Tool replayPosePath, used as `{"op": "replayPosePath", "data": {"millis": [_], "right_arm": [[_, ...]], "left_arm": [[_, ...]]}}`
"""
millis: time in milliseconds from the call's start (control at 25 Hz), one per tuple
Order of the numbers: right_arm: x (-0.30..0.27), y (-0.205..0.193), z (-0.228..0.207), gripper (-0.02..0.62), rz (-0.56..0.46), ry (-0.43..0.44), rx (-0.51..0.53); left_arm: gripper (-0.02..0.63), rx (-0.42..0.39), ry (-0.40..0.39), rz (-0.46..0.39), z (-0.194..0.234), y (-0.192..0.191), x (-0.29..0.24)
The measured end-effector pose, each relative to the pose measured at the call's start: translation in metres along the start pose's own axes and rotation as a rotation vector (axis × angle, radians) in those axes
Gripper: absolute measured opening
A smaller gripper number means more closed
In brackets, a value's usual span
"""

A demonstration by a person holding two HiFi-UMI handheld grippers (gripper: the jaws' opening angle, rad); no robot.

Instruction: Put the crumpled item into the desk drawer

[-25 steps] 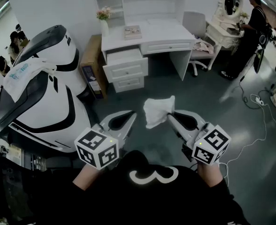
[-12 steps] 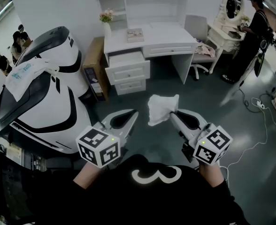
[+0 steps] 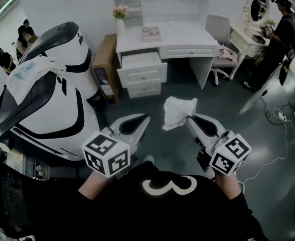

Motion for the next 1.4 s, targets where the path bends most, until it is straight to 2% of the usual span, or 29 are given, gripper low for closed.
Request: {"op": "replayPosePath", "data": {"millis": [360,600,1080,1240,1400], "right_arm": [[-0.066,-0.010,-0.024,0.028,0.027,0.027,-0.018],[-0.129,0.000,-0.062,0.028,0.062,0.006,-0.054],[-0.338,0.037,-0.188,0.028,0.137,-0.016,-0.090],[-0.413,0.042,-0.228,0.028,0.183,-0.012,-0.085],[-0.467,0.037,-0.262,0.028,0.237,-0.019,-0.097]], "left_arm": [[0.011,0.043,0.020,0.011,0.065,-0.011,-0.022],[0.011,0.061,-0.004,0.024,0.131,0.009,-0.056],[0.011,0.109,0.001,0.083,0.358,0.069,-0.166],[0.011,0.115,0.006,0.093,0.435,0.076,-0.198],[0.011,0.146,0.012,0.110,0.494,0.073,-0.225]]}}
Point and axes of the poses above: the fingertips, and each gripper's own axes: x backward along the fingers, z to its left, y out of its top, the point moved 6 cm from there along x, backward along the fingers, and after that the axes turned 4 degrees about z, right-handed, at the moved point
